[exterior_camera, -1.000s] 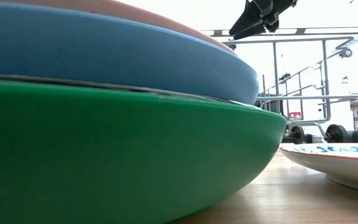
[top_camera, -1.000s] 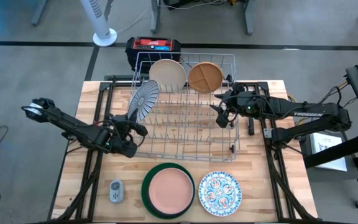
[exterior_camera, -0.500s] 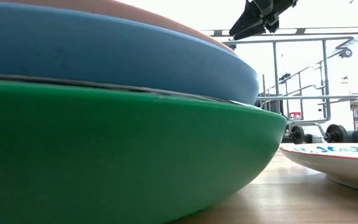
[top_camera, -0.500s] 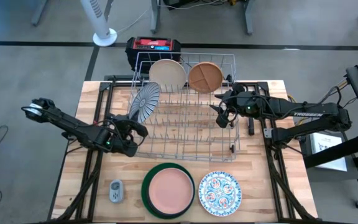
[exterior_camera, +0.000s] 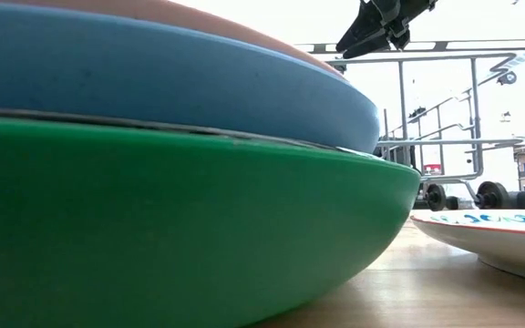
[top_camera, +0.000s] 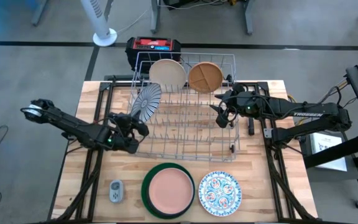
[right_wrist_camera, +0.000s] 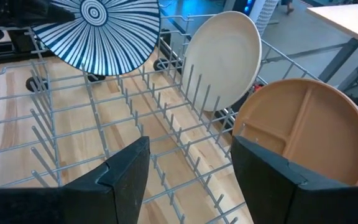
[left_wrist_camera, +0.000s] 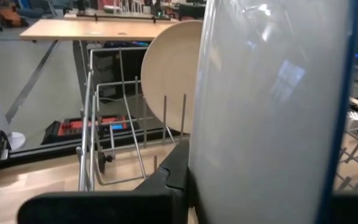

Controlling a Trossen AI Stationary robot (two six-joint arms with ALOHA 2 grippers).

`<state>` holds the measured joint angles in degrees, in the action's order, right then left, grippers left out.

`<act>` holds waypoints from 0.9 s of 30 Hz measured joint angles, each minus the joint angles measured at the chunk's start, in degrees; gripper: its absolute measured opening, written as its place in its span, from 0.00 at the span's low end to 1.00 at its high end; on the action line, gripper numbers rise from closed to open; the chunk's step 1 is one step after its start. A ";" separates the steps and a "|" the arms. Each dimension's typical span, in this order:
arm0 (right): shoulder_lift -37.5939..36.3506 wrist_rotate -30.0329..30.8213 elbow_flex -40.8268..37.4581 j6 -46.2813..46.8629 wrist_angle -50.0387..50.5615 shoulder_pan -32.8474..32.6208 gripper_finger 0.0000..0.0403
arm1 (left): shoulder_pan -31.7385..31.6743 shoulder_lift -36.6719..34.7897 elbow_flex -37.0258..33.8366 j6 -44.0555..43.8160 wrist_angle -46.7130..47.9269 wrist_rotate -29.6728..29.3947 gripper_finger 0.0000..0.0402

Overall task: Sort dishes
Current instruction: Put the blue patterned plate into the dish rack

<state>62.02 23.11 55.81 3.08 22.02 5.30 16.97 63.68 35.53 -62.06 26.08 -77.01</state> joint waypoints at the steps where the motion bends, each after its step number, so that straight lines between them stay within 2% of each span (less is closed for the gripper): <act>1: 0.00 0.00 0.00 0.01 0.00 0.00 0.54 | -0.12 0.00 0.00 -0.17 0.12 0.25 0.07; 6: 0.00 0.00 0.00 0.29 0.00 -0.02 0.55 | -0.59 0.00 -0.04 -0.34 0.72 2.39 0.07; 27: 0.00 -0.07 0.00 0.97 0.00 0.00 0.54 | -0.64 0.00 -0.04 -3.38 0.79 5.12 0.07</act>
<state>62.02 23.05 55.81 4.06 22.02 5.30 16.34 63.68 35.48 -65.44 26.87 -71.89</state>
